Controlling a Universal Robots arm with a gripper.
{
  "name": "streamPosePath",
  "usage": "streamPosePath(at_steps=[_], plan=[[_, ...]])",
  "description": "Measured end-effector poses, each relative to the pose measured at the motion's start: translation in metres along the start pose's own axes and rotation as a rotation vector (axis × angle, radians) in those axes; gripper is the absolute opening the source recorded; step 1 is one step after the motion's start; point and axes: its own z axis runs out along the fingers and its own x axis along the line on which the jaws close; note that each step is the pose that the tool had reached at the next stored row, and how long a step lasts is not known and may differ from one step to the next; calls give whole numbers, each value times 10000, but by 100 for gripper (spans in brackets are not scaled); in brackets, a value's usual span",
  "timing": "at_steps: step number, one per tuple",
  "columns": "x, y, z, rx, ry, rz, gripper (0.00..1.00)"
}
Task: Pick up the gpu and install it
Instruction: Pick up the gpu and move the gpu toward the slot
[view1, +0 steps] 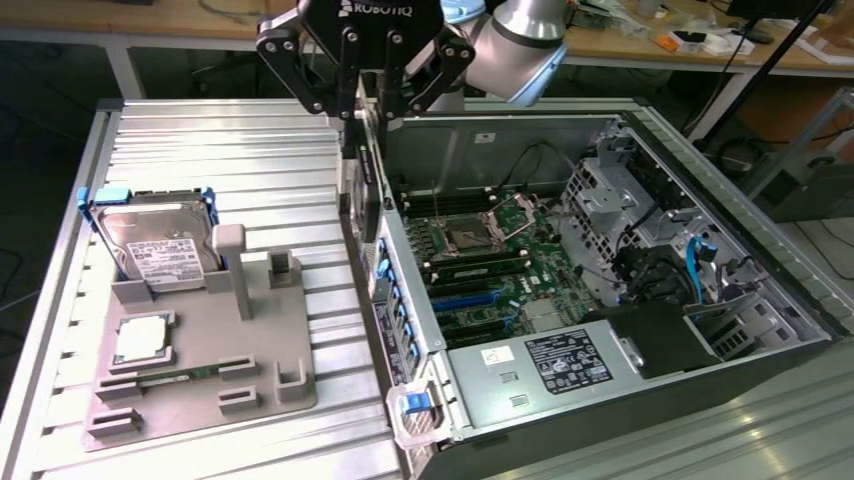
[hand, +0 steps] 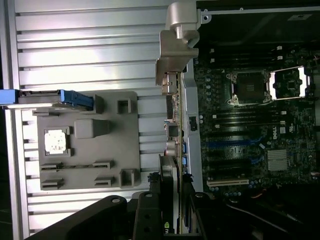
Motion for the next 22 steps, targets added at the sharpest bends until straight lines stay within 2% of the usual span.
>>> streamPosePath(at_steps=[22], plan=[[-146, 8, 5, 0, 0, 0, 27]])
